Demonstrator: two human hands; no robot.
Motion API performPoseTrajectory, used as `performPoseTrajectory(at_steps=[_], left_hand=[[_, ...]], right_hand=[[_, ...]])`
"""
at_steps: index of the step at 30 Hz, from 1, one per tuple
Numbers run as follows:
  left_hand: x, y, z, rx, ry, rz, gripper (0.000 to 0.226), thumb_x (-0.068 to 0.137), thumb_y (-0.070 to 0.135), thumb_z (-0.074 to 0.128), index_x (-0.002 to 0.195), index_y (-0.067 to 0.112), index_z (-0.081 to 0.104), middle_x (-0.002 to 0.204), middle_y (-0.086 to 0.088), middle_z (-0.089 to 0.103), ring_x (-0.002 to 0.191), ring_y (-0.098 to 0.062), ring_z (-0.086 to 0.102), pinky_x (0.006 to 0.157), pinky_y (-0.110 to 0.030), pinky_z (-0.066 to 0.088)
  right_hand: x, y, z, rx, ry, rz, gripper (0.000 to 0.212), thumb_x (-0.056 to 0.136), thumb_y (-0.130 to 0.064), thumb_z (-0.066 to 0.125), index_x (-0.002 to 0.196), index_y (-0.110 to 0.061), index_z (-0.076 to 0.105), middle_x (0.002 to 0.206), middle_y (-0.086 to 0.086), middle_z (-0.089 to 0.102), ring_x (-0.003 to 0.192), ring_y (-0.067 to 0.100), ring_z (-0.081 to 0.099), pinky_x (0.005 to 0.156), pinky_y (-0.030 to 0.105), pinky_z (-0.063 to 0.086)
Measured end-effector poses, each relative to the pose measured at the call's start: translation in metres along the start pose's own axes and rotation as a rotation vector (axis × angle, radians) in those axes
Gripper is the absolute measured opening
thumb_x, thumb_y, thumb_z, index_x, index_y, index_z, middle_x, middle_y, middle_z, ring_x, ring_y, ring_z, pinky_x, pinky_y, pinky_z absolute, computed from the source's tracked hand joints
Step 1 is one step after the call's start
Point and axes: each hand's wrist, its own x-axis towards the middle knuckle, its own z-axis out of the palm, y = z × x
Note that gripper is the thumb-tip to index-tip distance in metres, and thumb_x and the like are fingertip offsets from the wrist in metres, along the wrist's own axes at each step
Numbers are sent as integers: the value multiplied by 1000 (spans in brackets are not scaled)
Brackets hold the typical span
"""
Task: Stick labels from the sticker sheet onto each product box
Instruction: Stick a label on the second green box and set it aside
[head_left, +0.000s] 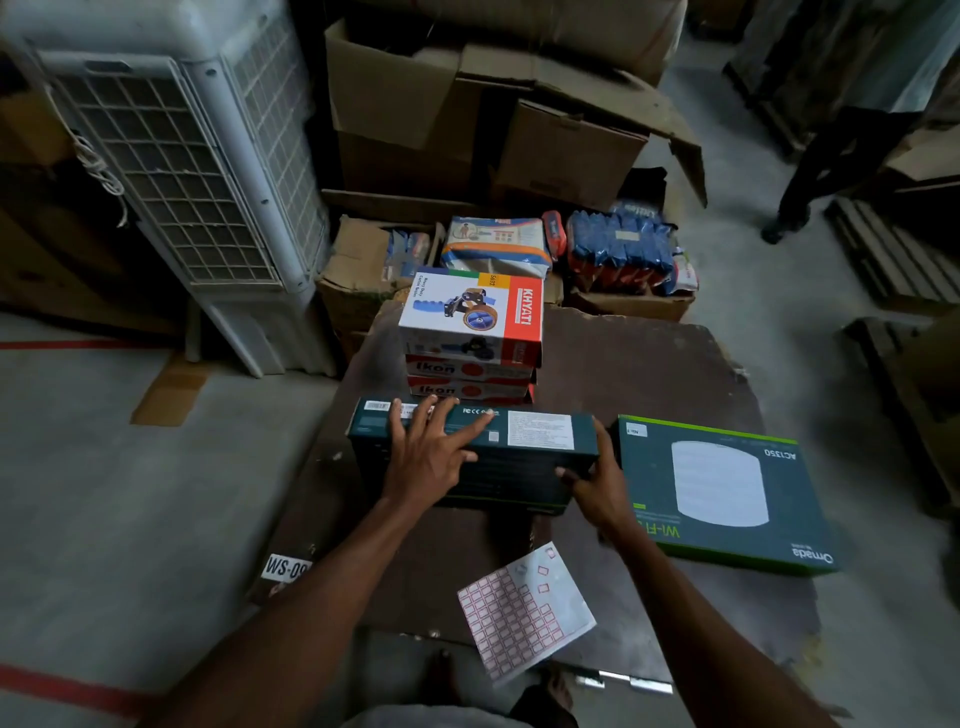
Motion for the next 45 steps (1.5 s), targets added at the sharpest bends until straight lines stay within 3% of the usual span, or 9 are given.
performPoseTrajectory(at_steps=[4,10,15,20,26,31,35,39,45], left_hand=[[3,4,6,7,16,-14,76,84,44,75,149,51,35,148,-8,51,140,-34,43,115,-68,17],[4,-5,5,-40,10,6,78,92,47,64,157,40,23,159,-3,39,150,-29,30,119,-67,13],[-10,-31,1,7,38,-148,75,90,58,61,155,46,26,162,6,33,153,-28,22,113,-72,-13],[-27,-42,7,-53,10,-240,75,91,56,60,155,51,20,166,9,24,155,-34,10,107,-74,29],[-27,-39,10,-75,-18,-285,73,93,54,59,155,52,20,166,12,21,156,-31,5,106,-72,30],[-27,-42,9,-214,24,-264,76,90,50,67,155,47,27,168,9,16,156,-27,5,110,-72,27],[-43,-49,9,-480,393,-252,100,85,19,79,162,23,15,170,-4,3,156,-28,12,118,-54,31],[-43,-56,9,-564,576,-252,100,86,17,78,159,7,10,168,-18,0,155,-37,11,116,-61,32],[-28,-82,5,-783,339,-305,88,93,48,66,161,29,13,166,7,24,152,-13,27,117,-58,33]], right_hand=[[-1,-16,0,-118,83,-180,102,83,-7,80,156,-49,21,160,-5,36,145,23,39,114,57,41],[-6,-52,34,-927,-121,-533,93,95,-56,60,157,-51,-9,172,2,-6,156,38,-5,122,62,1],[-3,-46,44,-1164,-171,-481,104,96,-31,66,155,-51,-17,170,6,-13,151,51,-15,118,72,-5],[-3,-60,59,-1150,-138,-456,96,90,-53,67,159,-44,-1,165,14,6,150,57,3,115,78,8],[0,-68,85,-1172,-238,-508,104,93,-56,63,151,-53,-23,168,10,-18,147,57,-21,108,84,-4],[0,-73,84,-1164,-200,-513,93,95,-46,64,155,-54,-7,163,12,12,148,57,5,107,86,5],[1,-74,73,-1113,-170,-543,88,95,-41,65,155,-56,2,158,8,20,144,50,17,107,86,5],[6,-76,59,-1040,-132,-581,86,97,-36,66,155,-58,7,155,5,28,142,44,25,106,86,10],[17,-75,29,-708,-61,-581,79,96,-36,62,155,-58,15,152,-4,37,127,27,42,104,78,28]])
